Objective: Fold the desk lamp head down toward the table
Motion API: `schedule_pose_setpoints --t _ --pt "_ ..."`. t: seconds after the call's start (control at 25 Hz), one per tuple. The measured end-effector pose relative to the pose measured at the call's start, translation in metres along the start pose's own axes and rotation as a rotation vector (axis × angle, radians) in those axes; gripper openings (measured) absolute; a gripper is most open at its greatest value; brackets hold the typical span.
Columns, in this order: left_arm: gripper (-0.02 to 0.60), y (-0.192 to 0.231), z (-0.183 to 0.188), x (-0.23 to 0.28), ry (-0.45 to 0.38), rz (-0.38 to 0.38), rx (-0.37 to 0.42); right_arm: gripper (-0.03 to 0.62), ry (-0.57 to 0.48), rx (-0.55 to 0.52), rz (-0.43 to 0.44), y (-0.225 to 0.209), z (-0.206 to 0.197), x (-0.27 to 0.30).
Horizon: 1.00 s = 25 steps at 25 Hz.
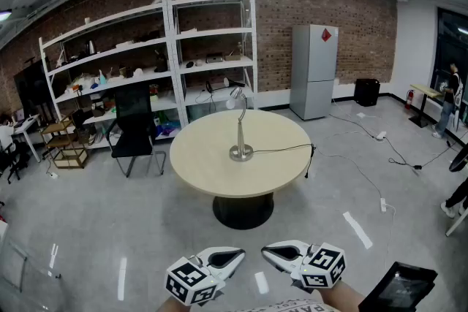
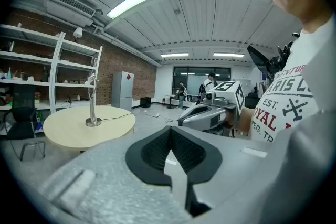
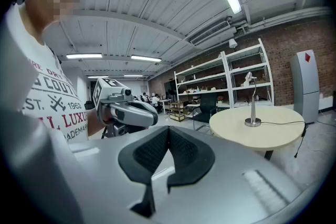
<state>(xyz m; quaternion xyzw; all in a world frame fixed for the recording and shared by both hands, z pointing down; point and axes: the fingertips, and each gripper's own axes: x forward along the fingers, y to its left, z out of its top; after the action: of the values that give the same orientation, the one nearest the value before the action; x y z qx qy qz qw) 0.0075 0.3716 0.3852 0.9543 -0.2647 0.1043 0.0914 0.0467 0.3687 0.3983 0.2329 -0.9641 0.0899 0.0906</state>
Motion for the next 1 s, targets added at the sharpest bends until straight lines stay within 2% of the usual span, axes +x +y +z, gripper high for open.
schedule_pose_setpoints --t 0.44,0.76,1.0 --pt "0.000 -0.006 -0.003 0.012 0.004 -0.028 0.006 0.006 0.002 0.024 -0.029 -0.004 -0.009 -0.012" --pt "0.000 -0.006 -0.001 0.013 -0.001 -0.038 0.007 0.006 -0.038 0.050 -0.050 -0.009 -0.001 -0.016" --pt "0.000 -0.005 -0.003 0.006 -0.004 -0.027 -0.006 0.006 -0.038 0.059 -0.031 -0.004 0.001 -0.011"
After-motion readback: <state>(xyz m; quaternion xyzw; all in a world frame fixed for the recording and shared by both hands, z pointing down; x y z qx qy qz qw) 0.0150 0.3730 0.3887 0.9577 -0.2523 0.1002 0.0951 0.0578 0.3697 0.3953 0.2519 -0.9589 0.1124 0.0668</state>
